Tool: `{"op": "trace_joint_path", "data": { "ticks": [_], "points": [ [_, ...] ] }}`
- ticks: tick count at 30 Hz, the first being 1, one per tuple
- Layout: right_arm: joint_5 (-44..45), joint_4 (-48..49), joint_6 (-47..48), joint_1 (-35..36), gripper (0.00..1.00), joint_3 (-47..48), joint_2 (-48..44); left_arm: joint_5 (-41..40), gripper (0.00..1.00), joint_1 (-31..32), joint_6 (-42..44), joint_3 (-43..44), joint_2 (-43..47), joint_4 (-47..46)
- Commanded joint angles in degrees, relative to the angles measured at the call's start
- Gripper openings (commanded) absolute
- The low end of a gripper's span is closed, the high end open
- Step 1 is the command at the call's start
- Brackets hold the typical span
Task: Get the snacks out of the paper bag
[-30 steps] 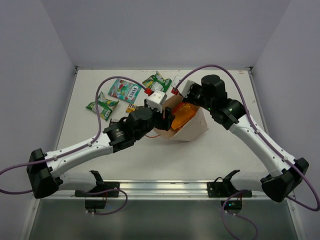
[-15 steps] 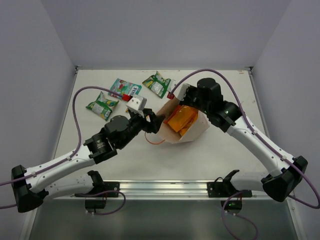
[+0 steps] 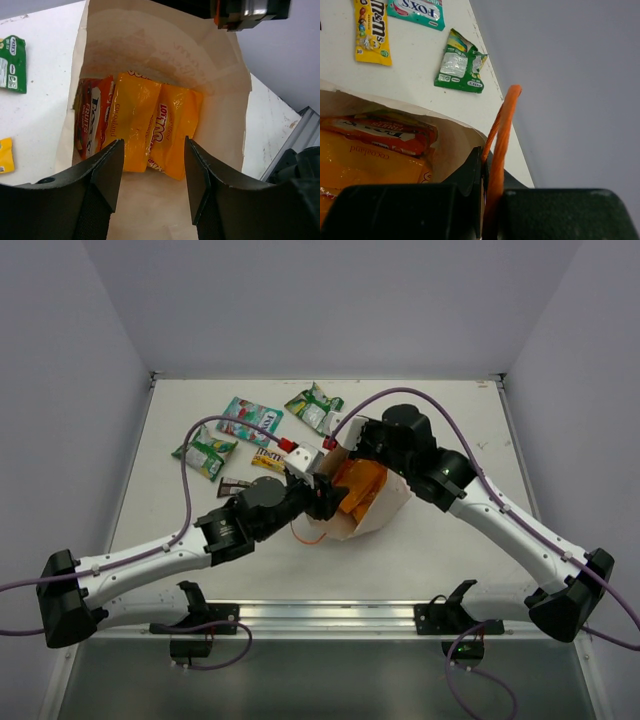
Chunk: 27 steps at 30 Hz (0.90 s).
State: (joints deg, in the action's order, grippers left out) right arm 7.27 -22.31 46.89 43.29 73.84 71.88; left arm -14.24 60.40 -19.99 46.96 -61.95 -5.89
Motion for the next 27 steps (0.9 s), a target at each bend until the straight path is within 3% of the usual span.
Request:
{"op": "trace_joint_path", "data": {
  "ticks": [1, 7, 13, 21, 27],
  "points": [
    [3.46, 9.74, -0.39, 0.66, 0.0, 3.41, -2.53, -1.58, 0.56, 0.24, -0.14, 0.76, -3.6, -4.57],
    [3.45, 10.87, -2.24, 0.74, 0.0, 1.66, -2.79, -2.81, 0.56, 0.5, -0.58, 2.61, -6.43, -3.96],
    [3.02, 11.23, -3.12, 0.66, 0.0, 2.53, -2.53, -8.26, 0.53, 2.62, 2.93, -0.82, 0.26, -4.41],
    [1.09, 11.24, -5.67, 0.75, 0.0, 2.71, -1.92, -4.65, 0.51, 2.62, 3.46, 5.32, -11.59, -3.43],
    [-0.94, 10.97, -9.89, 0.75, 0.0, 1.22, -3.05, -15.71, 0.51, 2.44, -0.21, 9.2, -17.14, 0.52]
  ]
}}
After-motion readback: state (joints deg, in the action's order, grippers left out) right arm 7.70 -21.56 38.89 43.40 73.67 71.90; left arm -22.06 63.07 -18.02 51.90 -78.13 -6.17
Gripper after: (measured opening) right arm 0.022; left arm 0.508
